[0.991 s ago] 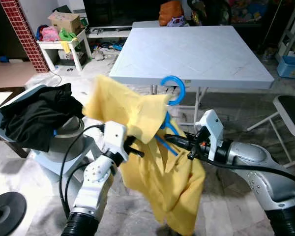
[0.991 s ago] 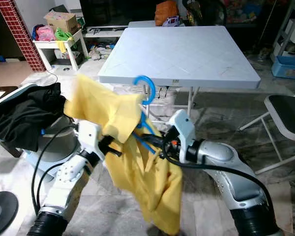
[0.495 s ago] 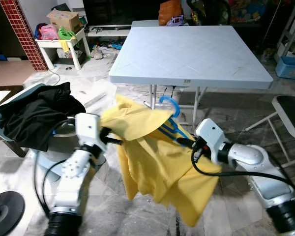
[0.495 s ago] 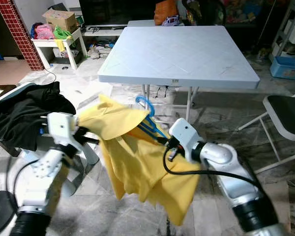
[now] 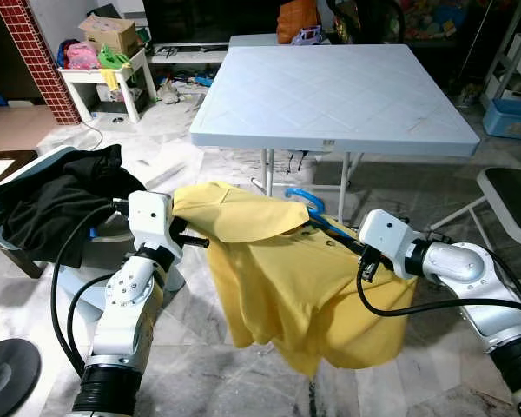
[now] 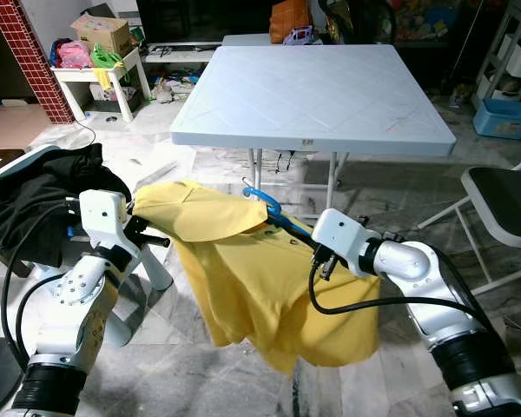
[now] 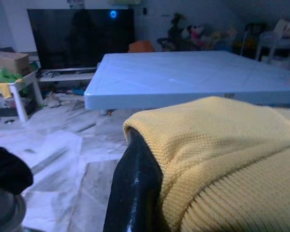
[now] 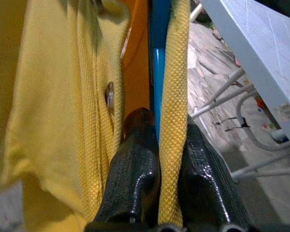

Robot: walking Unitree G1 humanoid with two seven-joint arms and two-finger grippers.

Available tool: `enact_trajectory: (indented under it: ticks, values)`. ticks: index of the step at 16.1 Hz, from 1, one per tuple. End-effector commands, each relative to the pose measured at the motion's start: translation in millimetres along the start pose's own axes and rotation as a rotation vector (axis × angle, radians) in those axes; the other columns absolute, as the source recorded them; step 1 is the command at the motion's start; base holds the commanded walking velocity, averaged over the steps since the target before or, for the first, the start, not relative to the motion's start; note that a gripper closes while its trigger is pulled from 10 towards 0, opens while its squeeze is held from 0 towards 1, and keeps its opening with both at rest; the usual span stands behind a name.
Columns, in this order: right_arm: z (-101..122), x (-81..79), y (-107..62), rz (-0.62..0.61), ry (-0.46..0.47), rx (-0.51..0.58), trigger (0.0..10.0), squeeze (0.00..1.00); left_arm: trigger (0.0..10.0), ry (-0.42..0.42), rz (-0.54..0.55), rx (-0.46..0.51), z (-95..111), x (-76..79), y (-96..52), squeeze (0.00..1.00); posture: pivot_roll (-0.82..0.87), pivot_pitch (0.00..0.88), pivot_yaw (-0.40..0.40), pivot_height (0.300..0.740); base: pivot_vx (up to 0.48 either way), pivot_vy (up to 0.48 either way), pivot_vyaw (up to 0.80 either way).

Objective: Hang hanger

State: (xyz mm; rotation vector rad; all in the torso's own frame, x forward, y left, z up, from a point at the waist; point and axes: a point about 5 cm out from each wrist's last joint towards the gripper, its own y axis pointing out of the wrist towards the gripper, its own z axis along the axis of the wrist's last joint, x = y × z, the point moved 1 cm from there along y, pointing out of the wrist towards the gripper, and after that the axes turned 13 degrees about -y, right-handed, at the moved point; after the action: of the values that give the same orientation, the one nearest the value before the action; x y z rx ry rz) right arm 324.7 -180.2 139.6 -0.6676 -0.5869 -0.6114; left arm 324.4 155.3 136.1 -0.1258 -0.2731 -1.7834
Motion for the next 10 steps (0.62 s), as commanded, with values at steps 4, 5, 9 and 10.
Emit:
enact_trajectory:
  ticks: [4,5,9,10]
  values:
    - [25.9,11.1,5.6,-0.107,0.115,0.137,10.0,0.00,10.0,0.037,-0.001,-0.063,-17.1,12.7,1.3,0.00,-0.02,0.000,0.021,0.740,0.000,0.000,0.00]
    - [39.6,12.4,11.6,-0.151,0.140,0.179,10.0,0.00,10.0,0.033,-0.061,-0.104,-27.0,25.6,1.0,1.00,-0.02,0.000,0.021,0.740,0.000,0.000,0.00]
    - [57.9,21.6,19.8,-0.252,0.167,0.180,10.0,0.00,10.0,0.073,-0.191,-0.125,-32.5,49.9,-2.1,1.00,-0.02,0.000,0.029,0.740,0.000,0.000,0.00]
    - [58.3,23.0,20.7,-0.259,0.163,0.167,10.0,0.00,10.0,0.116,-0.208,-0.117,-32.1,52.1,-3.2,1.00,-0.02,0.000,0.028,0.740,0.000,0.000,0.00]
